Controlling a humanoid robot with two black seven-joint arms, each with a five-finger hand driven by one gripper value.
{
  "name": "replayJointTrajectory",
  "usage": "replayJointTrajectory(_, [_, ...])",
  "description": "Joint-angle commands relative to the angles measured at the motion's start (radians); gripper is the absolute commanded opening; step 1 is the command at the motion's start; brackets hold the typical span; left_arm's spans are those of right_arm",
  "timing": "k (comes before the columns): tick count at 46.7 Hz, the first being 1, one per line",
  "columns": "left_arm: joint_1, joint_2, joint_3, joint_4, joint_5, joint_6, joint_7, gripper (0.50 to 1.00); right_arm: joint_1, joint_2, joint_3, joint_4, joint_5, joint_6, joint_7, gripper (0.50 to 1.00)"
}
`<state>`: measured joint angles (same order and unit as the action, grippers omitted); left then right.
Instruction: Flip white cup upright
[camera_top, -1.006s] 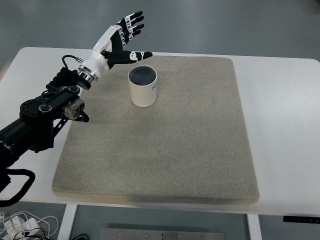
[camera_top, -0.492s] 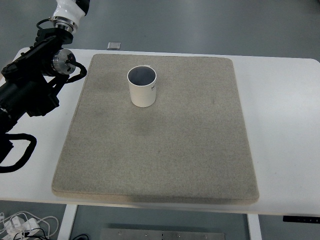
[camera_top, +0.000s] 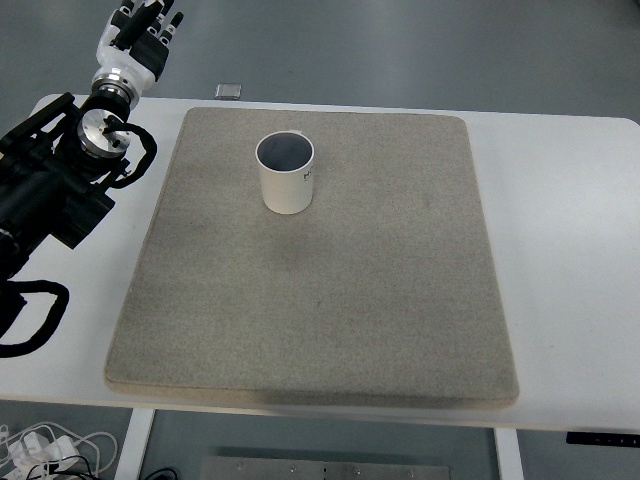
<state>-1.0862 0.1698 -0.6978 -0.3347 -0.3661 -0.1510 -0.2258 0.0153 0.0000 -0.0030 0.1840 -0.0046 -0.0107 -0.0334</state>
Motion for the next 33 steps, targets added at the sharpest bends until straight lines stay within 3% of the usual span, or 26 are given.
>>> replayJointTrajectory(1, [0.012, -0.001, -0.011, 0.003, -0.048, -0.001, 0.028, 0.994, 0.0, 0.0, 0.001, 0.0, 0.0, 0.0, 0.0, 0.952])
replayJointTrajectory(12, [0.06, -0.007, -0.098, 0.003, -0.129, -0.021, 0.066, 0.994, -0.002, 0.0, 0.0, 0.0, 0.005, 0.0, 0.0, 0.952])
replayJointTrajectory(22, [0.104, -0.013, -0.157, 0.022, -0.128, -0.18, 0.063, 0.994, -0.003, 0.0, 0.001, 0.0, 0.009, 0.008, 0.0, 0.952])
replayJointTrajectory(33, [0.103, -0.03, -0.16, 0.037, -0.126, -0.189, 0.049, 0.994, -0.003, 0.0, 0.011, 0.0, 0.011, 0.009, 0.0, 0.952])
